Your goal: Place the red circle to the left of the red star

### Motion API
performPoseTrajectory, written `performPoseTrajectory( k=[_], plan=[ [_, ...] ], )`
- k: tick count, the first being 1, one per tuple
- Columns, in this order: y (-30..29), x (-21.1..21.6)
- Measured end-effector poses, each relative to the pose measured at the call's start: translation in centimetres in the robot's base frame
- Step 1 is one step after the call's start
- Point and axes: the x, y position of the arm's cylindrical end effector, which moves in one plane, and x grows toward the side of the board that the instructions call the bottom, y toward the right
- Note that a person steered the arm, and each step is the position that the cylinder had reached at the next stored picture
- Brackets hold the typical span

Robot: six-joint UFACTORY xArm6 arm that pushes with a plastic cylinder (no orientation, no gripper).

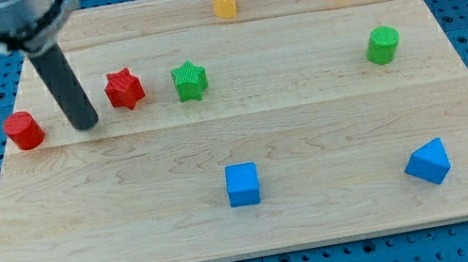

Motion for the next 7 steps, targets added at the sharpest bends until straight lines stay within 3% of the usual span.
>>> performPoseTrajectory(
  k=[1,2,3,7],
  plan=[
    [-1.7,5.5],
    [-8.7,6.7],
    [-12.5,5.1],
    [-8.5,-1.8]
  ],
)
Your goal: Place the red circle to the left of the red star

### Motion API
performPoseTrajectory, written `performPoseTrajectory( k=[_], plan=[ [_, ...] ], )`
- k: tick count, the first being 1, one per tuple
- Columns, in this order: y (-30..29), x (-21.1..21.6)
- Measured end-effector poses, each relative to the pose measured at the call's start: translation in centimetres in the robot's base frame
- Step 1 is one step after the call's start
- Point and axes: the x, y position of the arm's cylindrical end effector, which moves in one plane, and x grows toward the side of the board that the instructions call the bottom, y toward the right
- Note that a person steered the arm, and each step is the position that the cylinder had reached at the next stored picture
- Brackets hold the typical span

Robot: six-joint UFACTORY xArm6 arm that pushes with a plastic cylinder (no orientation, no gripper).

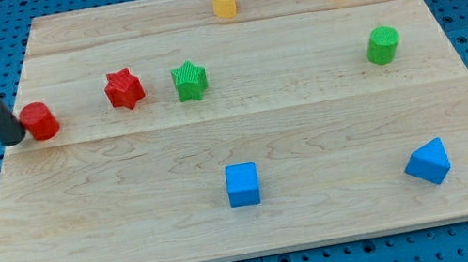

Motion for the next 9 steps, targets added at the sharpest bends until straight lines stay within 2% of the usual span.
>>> performPoseTrajectory(
  k=[4,9],
  plan=[
    [2.3,1.1],
    [3.4,-2.2]
  ],
)
